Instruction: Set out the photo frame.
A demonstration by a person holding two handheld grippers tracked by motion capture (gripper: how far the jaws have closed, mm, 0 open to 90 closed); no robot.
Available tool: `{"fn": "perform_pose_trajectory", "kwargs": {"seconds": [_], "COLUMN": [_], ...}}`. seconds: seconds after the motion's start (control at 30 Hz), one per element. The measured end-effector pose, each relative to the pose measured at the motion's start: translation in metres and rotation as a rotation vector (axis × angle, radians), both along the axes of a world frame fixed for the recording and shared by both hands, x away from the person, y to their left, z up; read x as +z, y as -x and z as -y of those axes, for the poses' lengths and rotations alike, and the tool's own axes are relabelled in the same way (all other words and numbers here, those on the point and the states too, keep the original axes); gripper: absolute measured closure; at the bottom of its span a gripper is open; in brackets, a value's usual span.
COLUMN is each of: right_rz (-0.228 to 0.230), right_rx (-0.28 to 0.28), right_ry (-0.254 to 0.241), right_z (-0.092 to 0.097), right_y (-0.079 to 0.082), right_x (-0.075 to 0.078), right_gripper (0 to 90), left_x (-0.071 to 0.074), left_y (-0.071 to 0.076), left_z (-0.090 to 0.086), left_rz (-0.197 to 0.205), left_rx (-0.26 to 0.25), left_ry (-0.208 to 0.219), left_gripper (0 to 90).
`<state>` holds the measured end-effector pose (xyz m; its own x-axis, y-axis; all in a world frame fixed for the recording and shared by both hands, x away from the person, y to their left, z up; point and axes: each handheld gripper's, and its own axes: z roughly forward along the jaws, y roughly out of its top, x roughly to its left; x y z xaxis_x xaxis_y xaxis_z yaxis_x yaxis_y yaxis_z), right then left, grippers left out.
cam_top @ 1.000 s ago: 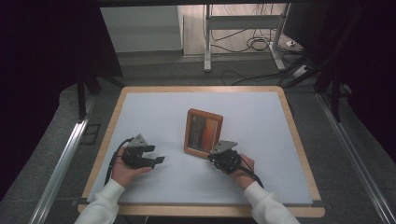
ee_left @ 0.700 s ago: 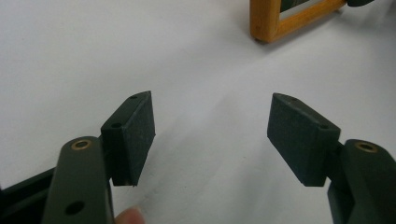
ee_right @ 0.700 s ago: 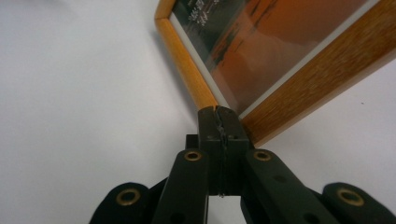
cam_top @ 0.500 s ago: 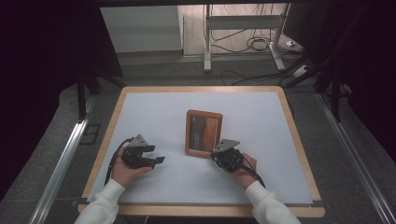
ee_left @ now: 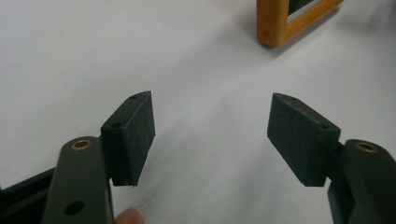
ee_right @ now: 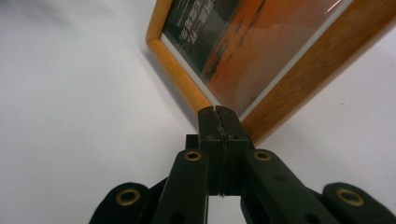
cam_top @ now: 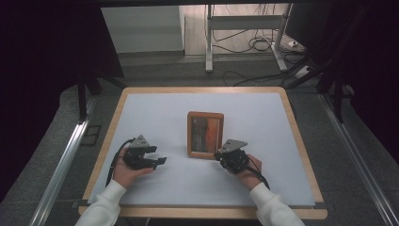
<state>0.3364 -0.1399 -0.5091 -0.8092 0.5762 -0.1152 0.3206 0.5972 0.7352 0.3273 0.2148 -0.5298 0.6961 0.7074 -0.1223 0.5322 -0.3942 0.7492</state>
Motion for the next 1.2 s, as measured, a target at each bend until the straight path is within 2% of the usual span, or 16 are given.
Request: {"fn": "perform_pose_trajectory", "kwargs": {"seconds": [0.2, 0.33, 0.4, 0.47, 0.5, 0.67, 0.83, 1.07, 1.2], "right_rz": [0.011, -0.008, -0.024, -0.04, -0.043, -0.064, -0.064, -0.054, -0.04], "right_rx": [-0.032, -0.076, -0.106, -0.154, -0.179, -0.223, -0.254, -0.259, -0.281], "right_ry": [-0.031, -0.054, -0.071, -0.095, -0.105, -0.134, -0.144, -0.135, -0.142], "right_z": [0.019, 0.045, 0.059, 0.072, 0.078, 0.096, 0.103, 0.102, 0.107], "right_y": [0.008, 0.014, 0.018, 0.022, 0.024, 0.034, 0.033, 0.032, 0.032], "right_x": [0.008, 0.006, 0.004, 0.001, 0.0, -0.004, -0.006, -0.006, -0.003], "right_gripper": [89.9, 88.8, 79.9, 58.0, 49.9, 35.5, 31.0, 27.0, 24.4], "left_x": [0.0, 0.001, 0.002, 0.001, 0.001, 0.002, 0.002, 0.002, 0.001], "left_y": [0.002, 0.004, 0.004, 0.004, 0.004, 0.004, 0.005, 0.003, 0.001], "left_z": [-0.001, -0.001, -0.001, -0.001, -0.001, -0.001, 0.0, 0.0, 0.001], "left_rz": [0.001, 0.007, 0.008, 0.007, 0.006, 0.007, 0.011, 0.019, 0.03], "left_rx": [-0.002, -0.006, -0.006, -0.005, -0.005, -0.001, -0.002, 0.013, 0.024], "left_ry": [-0.003, -0.009, -0.006, -0.006, -0.006, -0.003, -0.006, -0.001, -0.005], "left_gripper": [31.7, 31.7, 31.7, 31.6, 31.7, 31.7, 31.7, 31.6, 29.4]}}
